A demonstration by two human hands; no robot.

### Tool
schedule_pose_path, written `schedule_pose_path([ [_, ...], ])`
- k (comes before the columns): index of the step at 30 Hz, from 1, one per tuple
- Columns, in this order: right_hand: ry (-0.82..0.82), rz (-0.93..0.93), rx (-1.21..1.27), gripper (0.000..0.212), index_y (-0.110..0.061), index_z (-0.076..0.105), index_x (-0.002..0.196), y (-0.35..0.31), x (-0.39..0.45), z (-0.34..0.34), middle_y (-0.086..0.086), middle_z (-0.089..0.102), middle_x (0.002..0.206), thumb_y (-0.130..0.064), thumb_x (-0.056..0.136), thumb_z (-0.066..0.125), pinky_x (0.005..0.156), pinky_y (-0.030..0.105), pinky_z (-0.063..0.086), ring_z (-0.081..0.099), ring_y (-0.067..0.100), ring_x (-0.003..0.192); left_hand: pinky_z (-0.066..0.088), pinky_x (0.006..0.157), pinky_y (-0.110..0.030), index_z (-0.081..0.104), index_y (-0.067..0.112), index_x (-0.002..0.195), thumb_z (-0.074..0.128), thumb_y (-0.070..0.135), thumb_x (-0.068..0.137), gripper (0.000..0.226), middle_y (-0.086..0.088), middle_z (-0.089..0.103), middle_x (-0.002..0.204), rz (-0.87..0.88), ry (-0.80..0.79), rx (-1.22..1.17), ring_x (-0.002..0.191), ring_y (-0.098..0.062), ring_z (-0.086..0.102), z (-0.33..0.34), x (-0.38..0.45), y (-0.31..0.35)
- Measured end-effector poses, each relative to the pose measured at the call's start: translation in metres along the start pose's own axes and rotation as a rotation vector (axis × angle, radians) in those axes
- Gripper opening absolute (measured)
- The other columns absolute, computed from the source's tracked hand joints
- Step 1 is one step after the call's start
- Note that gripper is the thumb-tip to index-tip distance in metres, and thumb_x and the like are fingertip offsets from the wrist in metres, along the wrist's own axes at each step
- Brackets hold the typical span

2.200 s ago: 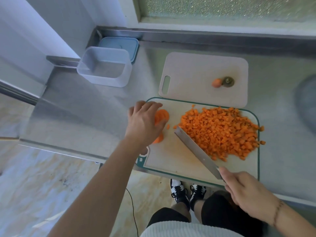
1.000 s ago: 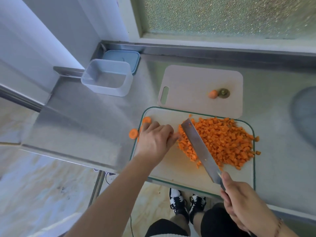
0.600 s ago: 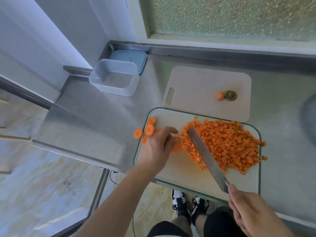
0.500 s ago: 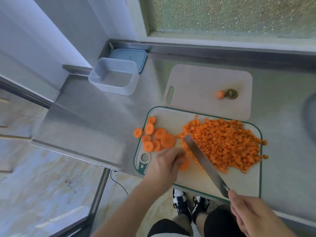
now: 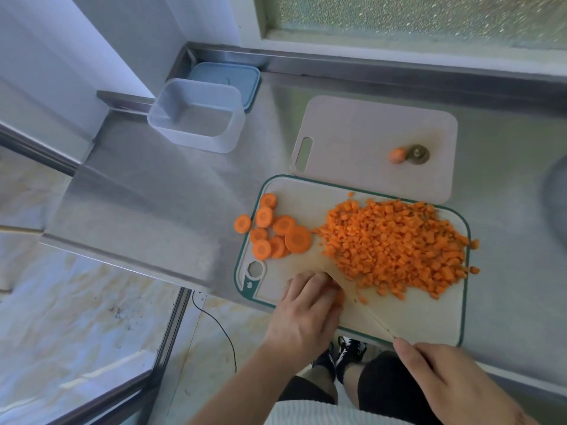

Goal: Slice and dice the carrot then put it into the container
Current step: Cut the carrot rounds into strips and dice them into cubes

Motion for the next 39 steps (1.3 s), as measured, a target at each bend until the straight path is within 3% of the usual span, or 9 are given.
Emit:
schedule_pose_path([
  [3,0.033,-0.019,0.021,0.068,-0.044,0.071,0.084,-0.001,-0.007,-0.004,-0.025,0.07,0.092,-0.09,0.071,0.022,0.082,0.012,0.041,0.059,-0.005,0.096,0.05,0.093,-0.038,0.074,0.006,0.102,0.068,0.014,0.095,0.012,-0.005,0.067,0.114,0.029,0.024,0.013,0.106,-0.03,0.063,0.0,-0.001,0.003],
  [6,0.071,0.003,0.035,0.117,-0.026,0.073,0.094,0.009,-0.009,-0.004,0.0,0.071,0.106,-0.106,0.044,0.004,0.088,0.011,0.037,0.058,0.005,0.101,0.052,0.092,-0.038,0.075,0.006,0.102,0.069,0.012,0.095,0.011,-0.004,0.069,0.114,0.019,0.041,-0.003,0.104,-0.029,0.064,-0.001,-0.002,0.002],
  [9,0.018,0.086,-0.026,0.143,0.0,0.072,0.093,0.007,-0.01,-0.006,0.012,0.072,0.096,-0.108,0.032,0.0,0.087,0.024,0.043,0.063,0.013,0.093,0.052,0.093,-0.038,0.075,0.005,0.102,0.07,0.01,0.094,0.011,-0.005,0.07,0.114,-0.005,0.045,-0.025,0.103,-0.028,0.063,-0.001,-0.001,0.002],
  [12,-0.029,0.06,-0.108,0.099,-0.007,0.054,0.059,0.002,-0.001,-0.006,0.01,0.058,0.06,-0.094,0.059,0.006,0.072,0.031,0.046,0.058,0.017,0.062,0.053,0.093,-0.038,0.075,0.003,0.101,0.07,0.008,0.094,0.01,-0.007,0.07,0.113,0.005,0.029,-0.029,0.101,-0.029,0.064,0.001,0.0,0.002],
  [15,-0.046,0.026,-0.143,0.07,-0.017,0.039,0.054,-0.005,0.009,-0.001,0.002,0.041,0.047,-0.079,0.073,0.012,0.055,0.027,0.04,0.042,0.012,0.046,0.054,0.09,-0.039,0.075,0.004,0.103,0.068,0.01,0.096,0.012,-0.006,0.07,0.114,0.028,0.0,-0.009,0.101,-0.028,0.064,0.0,0.001,0.001],
  [20,-0.041,-0.004,-0.078,0.064,-0.016,0.035,0.053,-0.001,0.0,-0.006,0.001,0.036,0.046,-0.075,0.077,0.022,0.052,0.023,0.035,0.037,0.008,0.045,0.053,0.086,-0.041,0.075,0.007,0.105,0.065,0.012,0.096,0.015,-0.005,0.07,0.108,0.062,-0.025,0.093,0.094,-0.03,0.065,-0.004,0.001,0.005],
  [26,-0.067,0.102,-0.044,0.061,-0.012,0.048,0.061,0.01,-0.019,-0.007,0.012,0.058,0.064,-0.068,0.075,0.029,0.064,0.011,0.038,0.052,0.01,0.062,0.054,0.085,-0.036,0.076,0.007,0.093,0.071,0.01,0.091,0.006,-0.002,0.071,0.1,0.05,0.005,0.077,0.092,-0.027,0.064,-0.006,0.0,0.004],
  [34,-0.064,0.023,-0.157,0.068,-0.018,0.034,0.052,0.001,0.0,0.012,-0.001,0.035,0.045,-0.078,0.076,0.014,0.055,0.028,0.038,0.037,0.011,0.046,0.055,0.091,-0.036,0.077,0.007,0.095,0.066,0.014,0.097,0.013,-0.002,0.071,0.104,0.044,0.022,0.033,0.098,-0.026,0.066,-0.007,0.002,0.004],
  [39,-0.039,-0.037,-0.084,0.063,-0.017,0.029,0.053,0.0,-0.003,0.005,-0.001,0.029,0.044,-0.074,0.079,0.021,0.05,0.023,0.031,0.033,0.009,0.045,0.056,0.083,-0.038,0.075,0.005,0.096,0.069,0.011,0.095,0.008,-0.005,0.069,0.101,0.064,-0.019,0.074,0.089,-0.028,0.065,-0.01,0.001,0.004],
])
Point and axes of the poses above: each hand's wrist, its own x-axis towards the middle knuckle, its own z-axis out of the palm, y = z × x, the point moved 6 cm from there along x, towards the middle knuckle
